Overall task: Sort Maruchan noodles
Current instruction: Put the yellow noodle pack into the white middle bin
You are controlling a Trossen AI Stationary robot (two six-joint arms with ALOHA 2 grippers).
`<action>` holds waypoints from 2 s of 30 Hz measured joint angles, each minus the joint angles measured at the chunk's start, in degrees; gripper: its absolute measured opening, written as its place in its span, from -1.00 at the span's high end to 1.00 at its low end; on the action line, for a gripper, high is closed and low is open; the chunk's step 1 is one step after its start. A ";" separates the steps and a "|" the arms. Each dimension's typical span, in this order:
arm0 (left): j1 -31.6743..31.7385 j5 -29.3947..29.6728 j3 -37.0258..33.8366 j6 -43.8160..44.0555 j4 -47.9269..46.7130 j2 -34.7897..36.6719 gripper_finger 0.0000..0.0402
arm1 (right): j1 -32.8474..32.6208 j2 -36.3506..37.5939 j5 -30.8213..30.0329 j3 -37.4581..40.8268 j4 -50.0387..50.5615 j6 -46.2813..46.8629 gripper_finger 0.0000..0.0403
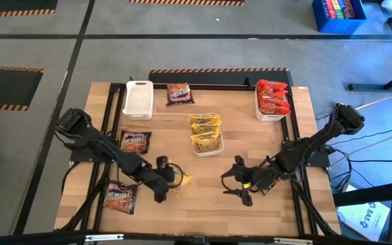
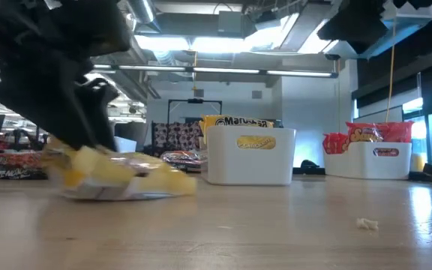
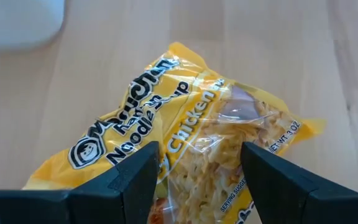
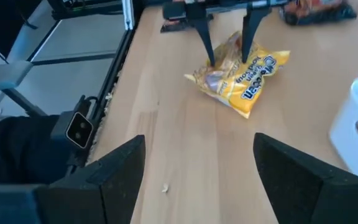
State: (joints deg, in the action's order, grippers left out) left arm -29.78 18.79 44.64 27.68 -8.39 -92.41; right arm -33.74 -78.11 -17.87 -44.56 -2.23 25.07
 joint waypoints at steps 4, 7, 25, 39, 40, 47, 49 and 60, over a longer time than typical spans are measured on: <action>1.16 -0.26 0.11 -5.84 9.18 -4.17 -0.11 | 0.02 -2.04 -0.19 0.00 -0.73 4.84 -0.37; 1.34 -0.34 0.15 -9.47 16.10 -6.95 -0.11 | 0.02 -4.32 -0.58 0.00 -1.11 6.54 -0.45; -5.65 2.98 7.77 -6.08 8.30 -4.50 -0.11 | 10.41 -20.76 7.96 -0.03 -11.95 20.12 -0.74; -5.54 4.64 4.79 -0.80 9.38 -12.36 -0.11 | 16.02 -30.75 19.65 -0.02 -28.16 25.95 -0.64; -5.47 4.46 4.81 -0.79 9.44 -12.32 -0.11 | 16.28 -30.91 20.08 -0.03 -28.60 25.82 -0.64; -4.70 4.46 4.81 -1.19 10.41 -12.32 -0.11 | 16.74 -30.85 29.15 -0.02 -28.55 25.73 -0.64; -4.67 4.50 4.81 -1.18 10.43 -12.32 -0.11 | 17.35 -30.79 35.56 -0.02 -27.94 27.06 -0.64; -4.05 4.33 4.81 -1.18 11.39 -12.29 -0.11 | 17.59 -30.78 29.84 0.00 -32.63 28.38 -0.64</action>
State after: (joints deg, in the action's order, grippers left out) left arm -33.83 23.12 49.45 26.50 3.00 -104.70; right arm -16.14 -108.89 11.98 -44.56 -34.86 53.45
